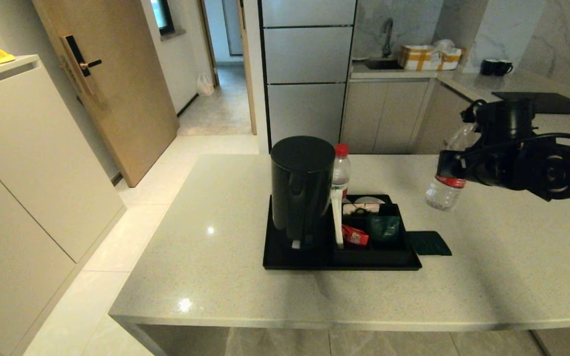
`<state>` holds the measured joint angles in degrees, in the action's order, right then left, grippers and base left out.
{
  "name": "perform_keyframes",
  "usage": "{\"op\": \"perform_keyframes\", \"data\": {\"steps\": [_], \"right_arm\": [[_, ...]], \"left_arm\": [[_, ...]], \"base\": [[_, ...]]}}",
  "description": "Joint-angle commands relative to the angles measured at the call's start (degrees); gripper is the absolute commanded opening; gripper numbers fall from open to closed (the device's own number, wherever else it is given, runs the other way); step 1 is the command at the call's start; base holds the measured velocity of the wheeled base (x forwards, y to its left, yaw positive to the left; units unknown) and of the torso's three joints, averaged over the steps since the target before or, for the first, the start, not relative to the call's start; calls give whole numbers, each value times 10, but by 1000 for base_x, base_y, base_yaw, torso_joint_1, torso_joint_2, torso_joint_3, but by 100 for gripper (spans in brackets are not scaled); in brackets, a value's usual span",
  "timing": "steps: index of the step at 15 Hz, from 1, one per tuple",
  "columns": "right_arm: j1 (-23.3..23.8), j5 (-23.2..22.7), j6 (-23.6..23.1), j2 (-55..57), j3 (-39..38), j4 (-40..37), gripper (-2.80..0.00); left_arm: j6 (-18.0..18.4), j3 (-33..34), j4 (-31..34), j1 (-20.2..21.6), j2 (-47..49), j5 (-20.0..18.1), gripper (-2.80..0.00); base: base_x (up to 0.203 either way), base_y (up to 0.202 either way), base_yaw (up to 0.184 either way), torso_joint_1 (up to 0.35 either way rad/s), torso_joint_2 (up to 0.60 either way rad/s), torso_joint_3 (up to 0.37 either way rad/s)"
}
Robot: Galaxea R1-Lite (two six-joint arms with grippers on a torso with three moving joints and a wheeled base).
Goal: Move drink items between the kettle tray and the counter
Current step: Return the bottled water to its original position
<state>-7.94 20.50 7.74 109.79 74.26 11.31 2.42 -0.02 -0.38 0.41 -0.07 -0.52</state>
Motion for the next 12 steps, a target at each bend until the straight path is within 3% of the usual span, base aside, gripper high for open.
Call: {"op": "perform_keyframes", "data": {"steps": [1,6,12], "right_arm": [[-44,40,-1,53,99,-10,-280],[-65,84,-3,208,261,-21,-280],[-79,91,2,307,360,-24,-280]], "left_arm": [[0,0,0,0,1,0,-280],[0,0,-1,0,1,0,-280],[0,0,0,0,1,0,-280]], "base": [[0,0,0,0,0,0],[0,0,0,0,0,0],[0,0,0,0,0,0]]}}
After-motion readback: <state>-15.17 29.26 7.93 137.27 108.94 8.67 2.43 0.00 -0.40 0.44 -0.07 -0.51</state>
